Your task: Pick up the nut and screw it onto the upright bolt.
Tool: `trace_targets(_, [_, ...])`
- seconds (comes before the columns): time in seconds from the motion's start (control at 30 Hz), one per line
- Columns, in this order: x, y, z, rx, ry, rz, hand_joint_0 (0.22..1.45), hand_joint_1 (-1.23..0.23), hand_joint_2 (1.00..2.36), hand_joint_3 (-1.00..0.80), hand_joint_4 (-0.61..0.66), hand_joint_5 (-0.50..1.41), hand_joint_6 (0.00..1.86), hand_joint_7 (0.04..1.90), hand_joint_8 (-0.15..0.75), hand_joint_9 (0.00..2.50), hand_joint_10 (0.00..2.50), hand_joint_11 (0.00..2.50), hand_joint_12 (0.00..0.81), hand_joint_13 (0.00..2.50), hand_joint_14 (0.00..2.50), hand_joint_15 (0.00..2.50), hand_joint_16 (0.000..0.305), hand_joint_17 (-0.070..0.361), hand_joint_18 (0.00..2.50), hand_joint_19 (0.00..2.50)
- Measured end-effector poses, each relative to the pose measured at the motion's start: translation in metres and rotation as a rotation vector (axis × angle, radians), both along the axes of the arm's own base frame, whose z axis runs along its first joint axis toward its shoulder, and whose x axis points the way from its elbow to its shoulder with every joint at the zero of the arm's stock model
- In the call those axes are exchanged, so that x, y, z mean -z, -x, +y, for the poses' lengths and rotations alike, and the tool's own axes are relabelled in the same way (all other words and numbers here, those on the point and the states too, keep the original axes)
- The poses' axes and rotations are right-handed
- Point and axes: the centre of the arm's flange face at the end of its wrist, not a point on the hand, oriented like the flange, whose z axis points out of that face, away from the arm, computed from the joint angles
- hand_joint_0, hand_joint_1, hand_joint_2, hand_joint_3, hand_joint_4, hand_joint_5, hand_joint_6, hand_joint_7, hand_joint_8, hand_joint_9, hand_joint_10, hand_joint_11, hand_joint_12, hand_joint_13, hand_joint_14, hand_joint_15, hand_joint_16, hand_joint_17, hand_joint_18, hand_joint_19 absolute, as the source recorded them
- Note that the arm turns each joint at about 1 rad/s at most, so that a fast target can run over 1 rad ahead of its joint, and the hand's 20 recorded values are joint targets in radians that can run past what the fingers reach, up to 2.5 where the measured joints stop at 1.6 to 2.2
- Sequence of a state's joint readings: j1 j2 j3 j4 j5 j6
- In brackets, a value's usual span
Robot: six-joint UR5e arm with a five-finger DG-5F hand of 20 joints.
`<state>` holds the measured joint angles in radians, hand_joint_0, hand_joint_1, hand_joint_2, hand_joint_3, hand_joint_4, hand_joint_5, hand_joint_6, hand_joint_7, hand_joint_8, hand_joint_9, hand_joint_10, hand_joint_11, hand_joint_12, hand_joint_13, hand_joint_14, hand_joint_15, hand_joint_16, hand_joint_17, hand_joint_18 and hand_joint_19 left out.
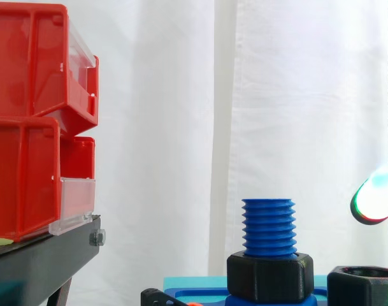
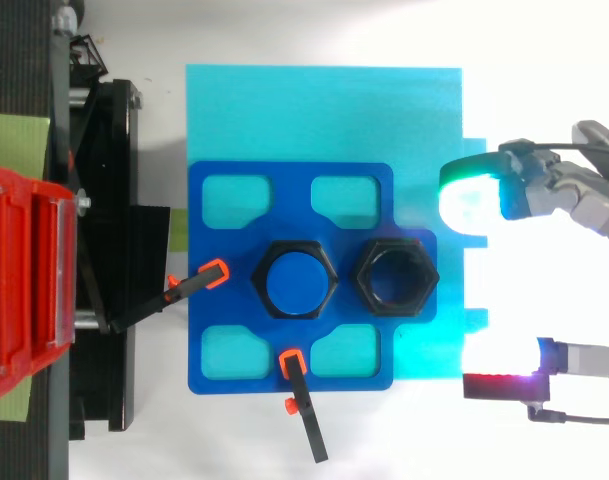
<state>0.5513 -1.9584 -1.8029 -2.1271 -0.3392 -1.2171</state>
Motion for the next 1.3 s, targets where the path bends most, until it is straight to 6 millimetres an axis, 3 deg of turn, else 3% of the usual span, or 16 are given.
trace_targets(0.57, [0.009, -0.015, 0.005, -0.009, 0.051, 0.013, 0.5, -0.7, 1.0, -0.5, 0.22, -0.2, 0.5, 0.76, 0.298, 0.58, 0.0, 0.0, 0.362, 0.48, 0.0, 0.0, 0.041, 0.093, 0.3, 0.04])
trace_targets(1.0, [0.032, -0.039, 0.013, -0.012, 0.046, 0.008, 0.51, -0.69, 1.0, -0.5, 0.22, -0.19, 0.5, 0.77, 0.292, 0.6, 0.0, 0.0, 0.355, 0.51, 0.0, 0.0, 0.04, 0.091, 0.32, 0.08])
trace_targets(1.3, [0.039, -0.04, 0.011, -0.017, 0.038, 0.014, 0.51, -0.65, 1.0, -0.5, 0.23, -0.19, 0.5, 0.77, 0.293, 0.63, 0.0, 0.0, 0.356, 0.54, 0.0, 0.02, 0.041, 0.091, 0.38, 0.11])
